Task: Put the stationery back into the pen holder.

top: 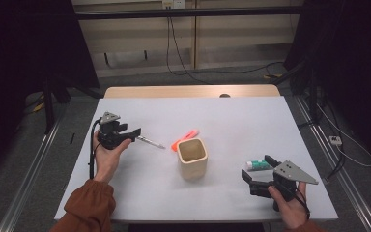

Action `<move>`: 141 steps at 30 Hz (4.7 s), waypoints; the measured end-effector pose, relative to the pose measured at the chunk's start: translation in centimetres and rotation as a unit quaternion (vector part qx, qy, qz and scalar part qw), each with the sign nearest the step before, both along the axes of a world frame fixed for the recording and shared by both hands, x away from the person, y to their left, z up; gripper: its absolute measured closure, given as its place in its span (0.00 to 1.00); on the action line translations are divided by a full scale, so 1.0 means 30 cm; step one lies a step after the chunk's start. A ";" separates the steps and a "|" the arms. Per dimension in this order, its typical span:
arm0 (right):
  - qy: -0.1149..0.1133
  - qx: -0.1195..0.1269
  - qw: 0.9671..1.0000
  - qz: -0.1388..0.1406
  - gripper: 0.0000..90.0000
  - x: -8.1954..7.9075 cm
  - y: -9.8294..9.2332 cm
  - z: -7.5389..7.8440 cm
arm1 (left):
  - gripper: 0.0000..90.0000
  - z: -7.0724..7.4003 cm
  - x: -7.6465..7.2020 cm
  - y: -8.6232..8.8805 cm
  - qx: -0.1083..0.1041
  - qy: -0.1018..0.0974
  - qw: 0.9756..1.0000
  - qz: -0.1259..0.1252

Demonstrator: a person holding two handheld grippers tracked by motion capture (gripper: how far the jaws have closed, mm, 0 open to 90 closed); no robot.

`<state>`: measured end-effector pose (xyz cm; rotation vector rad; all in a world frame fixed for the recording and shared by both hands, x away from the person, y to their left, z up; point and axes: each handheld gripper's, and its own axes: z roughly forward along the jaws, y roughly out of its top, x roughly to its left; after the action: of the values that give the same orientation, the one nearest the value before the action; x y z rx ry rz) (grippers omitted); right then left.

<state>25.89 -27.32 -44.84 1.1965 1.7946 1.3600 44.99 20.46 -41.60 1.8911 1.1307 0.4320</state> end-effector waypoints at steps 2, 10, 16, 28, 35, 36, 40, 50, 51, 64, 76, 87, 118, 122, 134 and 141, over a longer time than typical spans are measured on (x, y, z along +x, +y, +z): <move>0.000 -0.001 1.000 0.002 0.03 0.001 0.001 0.000 | 0.59 -0.008 0.016 0.000 -0.009 0.010 1.000 0.004; 0.001 -0.001 1.000 0.003 0.03 0.007 0.003 -0.001 | 0.97 -0.032 0.074 -0.006 0.000 0.034 0.999 0.004; 0.001 0.000 1.000 0.005 0.03 0.008 0.004 -0.001 | 1.00 -0.030 0.126 -0.026 0.031 0.029 0.999 -0.007; 0.003 -0.002 1.000 0.008 0.03 0.009 0.006 -0.002 | 1.00 -0.100 0.164 -0.058 0.041 0.036 0.999 -0.007; 0.004 -0.001 1.000 0.009 0.03 0.009 0.008 -0.002 | 1.00 -0.133 0.183 -0.049 0.050 0.057 0.997 0.001; 0.004 -0.001 1.000 0.009 0.03 0.010 0.008 -0.003 | 1.00 -0.136 0.185 -0.047 0.051 0.057 0.997 0.001; 0.004 -0.001 1.000 0.009 0.03 0.010 0.009 -0.003 | 1.00 -0.151 0.190 -0.047 0.055 0.061 0.997 0.002; 0.004 0.000 1.000 0.012 0.03 0.009 0.009 -0.002 | 1.00 -0.159 0.195 -0.042 0.063 0.073 0.995 -0.006; 0.004 0.000 1.000 0.012 0.03 0.009 0.009 -0.002 | 1.00 -0.160 0.195 -0.041 0.062 0.073 0.995 -0.005; 0.003 -0.002 1.000 0.013 0.03 0.006 0.007 -0.001 | 1.00 -0.153 0.191 -0.019 0.055 0.090 0.994 -0.016; 0.003 0.000 1.000 0.012 0.03 0.005 0.007 -0.001 | 1.00 -0.141 0.175 -0.009 0.071 0.101 0.992 -0.026; 0.003 0.001 1.000 0.012 0.03 0.005 0.007 0.000 | 1.00 -0.132 0.154 0.008 0.078 0.112 0.990 -0.034; 0.003 0.002 1.000 0.010 0.03 0.005 0.007 -0.001 | 1.00 -0.114 0.041 0.017 0.108 0.124 0.985 -0.050; 0.003 0.000 1.000 0.011 0.03 0.006 0.007 -0.001 | 1.00 -0.112 0.022 0.003 0.124 0.115 0.984 -0.050; 0.003 0.001 1.000 0.012 0.03 0.006 0.008 0.000 | 1.00 -0.104 -0.037 -0.014 0.126 0.123 0.982 -0.065; 0.001 0.000 1.000 0.014 0.03 0.005 0.009 0.001 | 1.00 -0.103 -0.069 -0.021 0.118 0.128 0.983 -0.063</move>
<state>26.05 -27.04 -44.82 1.1771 1.8186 1.3745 42.92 19.82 -44.69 2.2627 1.1561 0.2657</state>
